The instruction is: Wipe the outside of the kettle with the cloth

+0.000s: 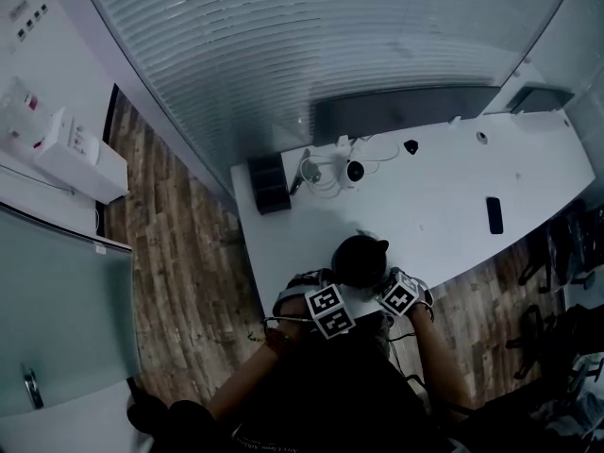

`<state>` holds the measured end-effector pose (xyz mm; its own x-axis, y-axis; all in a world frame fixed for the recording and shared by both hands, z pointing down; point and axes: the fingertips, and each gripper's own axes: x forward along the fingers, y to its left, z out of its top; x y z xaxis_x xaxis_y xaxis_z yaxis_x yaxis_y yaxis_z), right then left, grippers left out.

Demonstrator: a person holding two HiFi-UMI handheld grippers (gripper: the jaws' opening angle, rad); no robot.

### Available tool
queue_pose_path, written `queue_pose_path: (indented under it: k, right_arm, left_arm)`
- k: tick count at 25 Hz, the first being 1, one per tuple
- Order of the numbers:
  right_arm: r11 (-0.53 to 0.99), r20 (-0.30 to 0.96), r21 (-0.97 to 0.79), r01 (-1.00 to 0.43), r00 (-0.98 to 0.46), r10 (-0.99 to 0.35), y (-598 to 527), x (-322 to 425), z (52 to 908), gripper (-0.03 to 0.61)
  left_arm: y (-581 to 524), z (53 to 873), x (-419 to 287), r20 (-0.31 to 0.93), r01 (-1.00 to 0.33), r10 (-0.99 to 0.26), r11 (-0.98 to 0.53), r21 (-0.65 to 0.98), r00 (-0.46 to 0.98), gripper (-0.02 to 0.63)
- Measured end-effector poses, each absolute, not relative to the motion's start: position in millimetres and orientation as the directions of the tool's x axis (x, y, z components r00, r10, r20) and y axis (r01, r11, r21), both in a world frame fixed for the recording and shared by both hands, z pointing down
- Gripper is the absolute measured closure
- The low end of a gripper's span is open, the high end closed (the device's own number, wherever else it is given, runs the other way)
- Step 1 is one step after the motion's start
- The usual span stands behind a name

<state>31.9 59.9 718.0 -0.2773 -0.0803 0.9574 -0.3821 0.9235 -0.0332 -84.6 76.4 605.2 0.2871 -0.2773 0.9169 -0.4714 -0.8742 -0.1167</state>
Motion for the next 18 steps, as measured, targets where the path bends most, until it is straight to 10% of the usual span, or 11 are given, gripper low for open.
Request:
queue_pose_path:
  k: [18]
  right_arm:
    - [0.897,0.854,0.171,-0.407,-0.393,-0.341,60,15,569,0.511]
  left_arm:
    - [37,607,-118,0.940,-0.334,-0.299,-0.913,-0.233,0.163,0.482]
